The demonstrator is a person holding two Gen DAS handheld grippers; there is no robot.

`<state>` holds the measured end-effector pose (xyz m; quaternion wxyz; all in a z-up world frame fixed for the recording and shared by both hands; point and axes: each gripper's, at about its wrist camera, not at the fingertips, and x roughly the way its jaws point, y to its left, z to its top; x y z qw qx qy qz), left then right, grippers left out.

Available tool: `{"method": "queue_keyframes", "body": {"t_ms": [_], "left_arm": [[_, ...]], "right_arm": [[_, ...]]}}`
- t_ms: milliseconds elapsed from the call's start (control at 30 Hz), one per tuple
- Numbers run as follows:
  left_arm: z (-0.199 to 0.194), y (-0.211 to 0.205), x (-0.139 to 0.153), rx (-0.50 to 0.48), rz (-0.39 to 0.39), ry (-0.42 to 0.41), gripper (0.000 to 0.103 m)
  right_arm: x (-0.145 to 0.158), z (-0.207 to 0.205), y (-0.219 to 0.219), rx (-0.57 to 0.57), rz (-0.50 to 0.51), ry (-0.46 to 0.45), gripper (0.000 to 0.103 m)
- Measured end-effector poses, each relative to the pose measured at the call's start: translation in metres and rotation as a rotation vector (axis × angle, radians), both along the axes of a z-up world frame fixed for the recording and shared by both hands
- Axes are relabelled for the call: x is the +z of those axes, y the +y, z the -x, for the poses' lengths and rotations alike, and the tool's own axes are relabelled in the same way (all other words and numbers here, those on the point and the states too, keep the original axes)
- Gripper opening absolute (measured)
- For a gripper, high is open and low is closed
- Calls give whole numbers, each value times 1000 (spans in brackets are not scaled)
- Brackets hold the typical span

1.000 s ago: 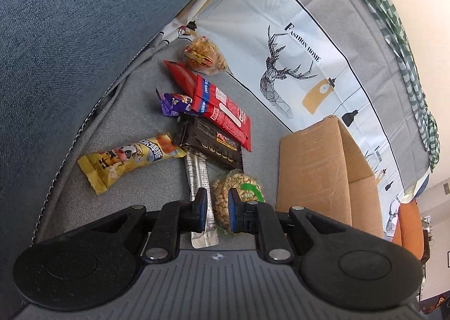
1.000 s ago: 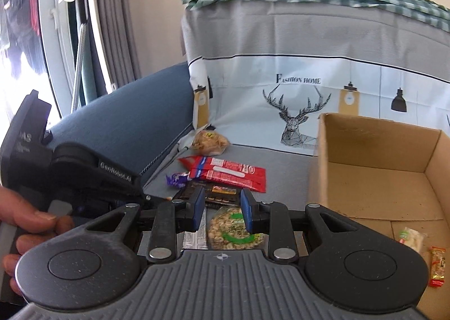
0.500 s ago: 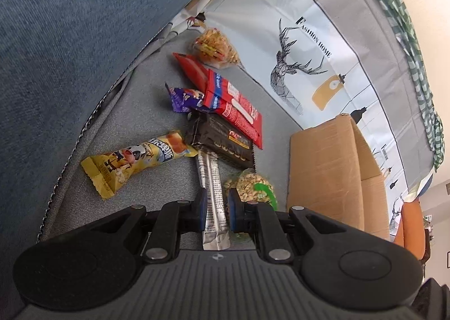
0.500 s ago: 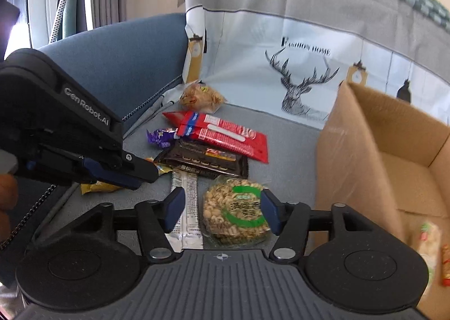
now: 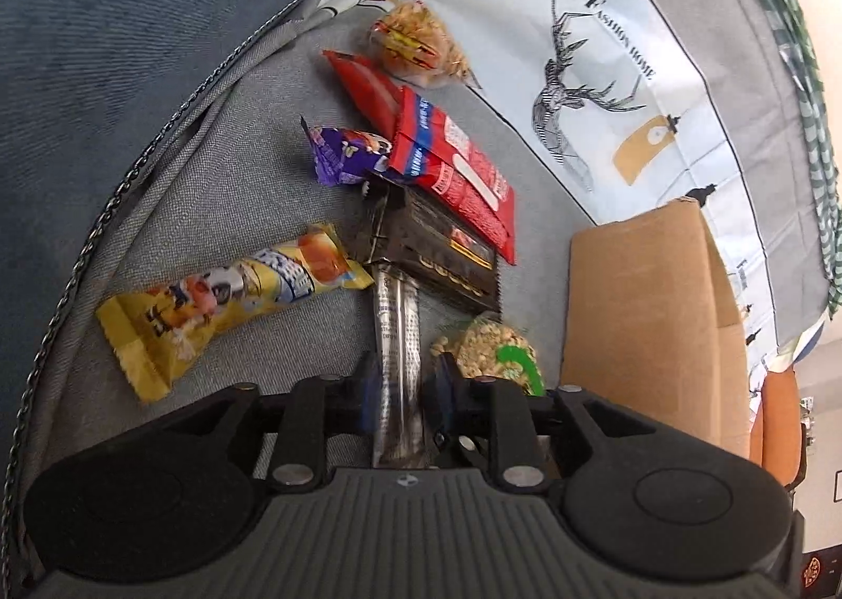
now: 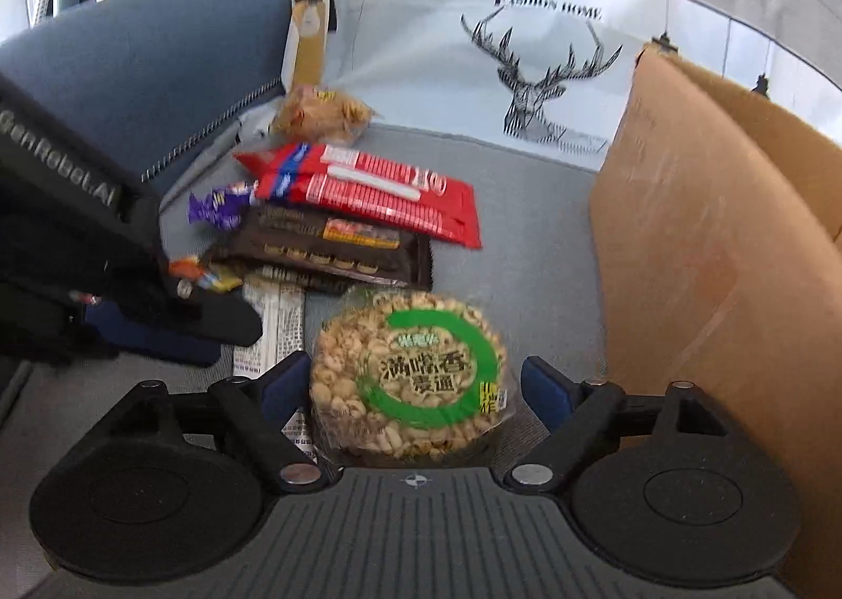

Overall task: Organize snacks
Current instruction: 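Move both tools back to the snacks and grasp the round nut cake with the right tool, then grasp the white stick packet with the left tool while the right tool holds the nut cake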

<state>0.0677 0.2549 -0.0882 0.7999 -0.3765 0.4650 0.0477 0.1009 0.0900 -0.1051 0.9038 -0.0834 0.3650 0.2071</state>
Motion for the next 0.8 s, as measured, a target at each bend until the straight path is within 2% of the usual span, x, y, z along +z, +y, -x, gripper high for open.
{"method": "queue_keyframes", "body": {"t_ms": [200,233,400,467,500,533,633,800], "left_arm": [[-14,-7,-10,-31,-28,31,28],[-15,-8,-11,-37,-35,31,28],[-19,-12,-12,-61,-55,24,27],[-19,-15,-12,-77,-78,27,22],[-19,-16,-11,-88,-95,31,14],[-20,-18,-11,-97,-108,35,10],[-16,-17,-9,-111,-103,27,6],[-1,-16,0,-123,-116,18,5]], "right_arm": [[-4,-5,-3,-1,-31,41,85],[-5,-6,-3,-3,-36,49,82],[-5,-6,-6,-7,-54,54,81],[-4,-4,-6,-4,-50,50,81],[-4,-3,-7,-2,-48,47,81],[-3,-2,-7,0,-46,44,81],[0,4,-9,12,-40,33,80],[7,21,-14,68,-16,18,81]]}}
